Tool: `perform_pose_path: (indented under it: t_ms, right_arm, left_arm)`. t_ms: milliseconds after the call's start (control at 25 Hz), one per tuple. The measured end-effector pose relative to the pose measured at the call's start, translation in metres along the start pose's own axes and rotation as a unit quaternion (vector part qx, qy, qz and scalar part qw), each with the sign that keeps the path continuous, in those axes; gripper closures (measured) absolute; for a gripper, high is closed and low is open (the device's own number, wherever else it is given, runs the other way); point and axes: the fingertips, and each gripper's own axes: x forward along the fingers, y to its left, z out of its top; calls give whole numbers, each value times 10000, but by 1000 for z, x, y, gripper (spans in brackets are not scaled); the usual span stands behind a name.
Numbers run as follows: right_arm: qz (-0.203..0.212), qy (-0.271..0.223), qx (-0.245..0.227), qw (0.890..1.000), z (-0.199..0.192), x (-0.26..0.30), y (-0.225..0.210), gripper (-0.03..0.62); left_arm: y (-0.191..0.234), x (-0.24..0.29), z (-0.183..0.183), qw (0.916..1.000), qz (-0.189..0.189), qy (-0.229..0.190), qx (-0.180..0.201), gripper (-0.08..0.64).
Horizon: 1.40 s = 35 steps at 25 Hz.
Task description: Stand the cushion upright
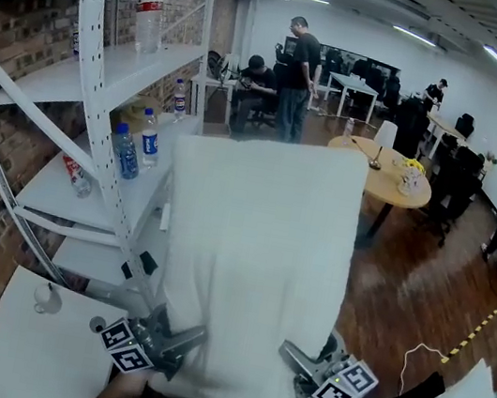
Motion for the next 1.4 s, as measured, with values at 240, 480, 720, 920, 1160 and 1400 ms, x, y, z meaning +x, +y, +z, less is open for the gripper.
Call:
perform_pose_path:
  t_ms: [240, 480, 720, 920, 1160, 1400]
  right_arm:
    - [-162, 260, 179, 9994, -17, 29, -18, 167]
    - [-182, 240, 310, 9991, -20, 59, -73, 166]
    - [-132, 82, 463, 9988, -4, 92, -178, 166]
    - [-130, -41, 501, 9987, 32, 103, -274, 166]
    - [-304, -12, 568, 9979, 62, 99, -368, 166]
    - [-521, 48, 778, 9956, 55, 120, -429, 166]
  left_arm:
    - [43, -2, -5, 9995, 125, 105, -280, 189]
    - [95, 32, -14, 9990, 193, 231, -340, 189]
    - [164, 117, -29, 9993, 103, 307, -164, 189]
    - [209, 209, -46, 9992, 62, 369, -135, 189]
    - [249, 301, -77, 9984, -5, 509, -262, 189]
    - [303, 339, -97, 9962, 89, 709, -490, 189]
